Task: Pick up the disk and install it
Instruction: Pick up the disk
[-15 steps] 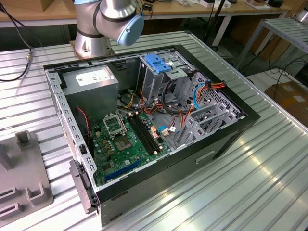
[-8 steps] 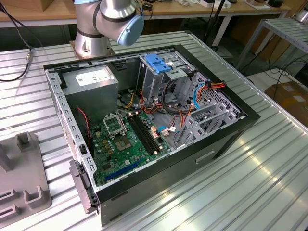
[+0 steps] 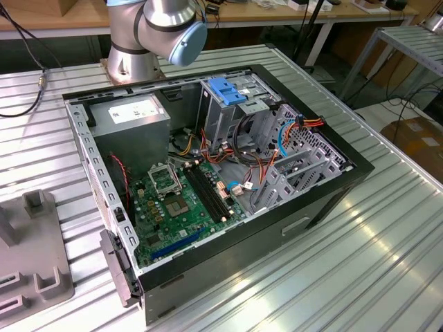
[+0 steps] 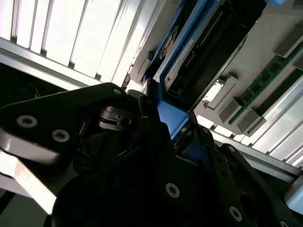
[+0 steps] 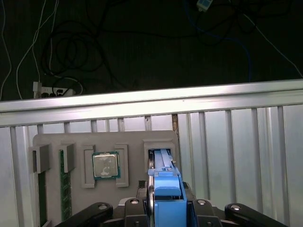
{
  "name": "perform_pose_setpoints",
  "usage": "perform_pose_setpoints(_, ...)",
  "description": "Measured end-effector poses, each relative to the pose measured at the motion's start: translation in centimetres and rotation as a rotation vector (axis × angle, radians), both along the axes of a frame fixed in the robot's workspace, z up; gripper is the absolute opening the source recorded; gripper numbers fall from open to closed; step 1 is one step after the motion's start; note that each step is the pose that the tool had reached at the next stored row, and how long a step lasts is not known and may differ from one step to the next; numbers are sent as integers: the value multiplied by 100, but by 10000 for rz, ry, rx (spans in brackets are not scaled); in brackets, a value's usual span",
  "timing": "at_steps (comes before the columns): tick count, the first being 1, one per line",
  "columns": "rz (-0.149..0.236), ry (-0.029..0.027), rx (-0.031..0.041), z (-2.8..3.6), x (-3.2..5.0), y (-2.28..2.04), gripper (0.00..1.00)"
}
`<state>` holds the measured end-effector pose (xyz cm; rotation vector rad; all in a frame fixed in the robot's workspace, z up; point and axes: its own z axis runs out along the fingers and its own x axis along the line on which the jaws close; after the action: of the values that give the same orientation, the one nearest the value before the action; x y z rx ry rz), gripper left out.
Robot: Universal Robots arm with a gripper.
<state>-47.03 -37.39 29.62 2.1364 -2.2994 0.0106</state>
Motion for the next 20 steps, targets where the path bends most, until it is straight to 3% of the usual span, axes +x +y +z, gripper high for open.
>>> perform_pose_setpoints(5, 507, -1, 0, -5, -1, -11, 37)
perform_pose_setpoints(20, 589, -4, 3, 14, -1, -12, 37)
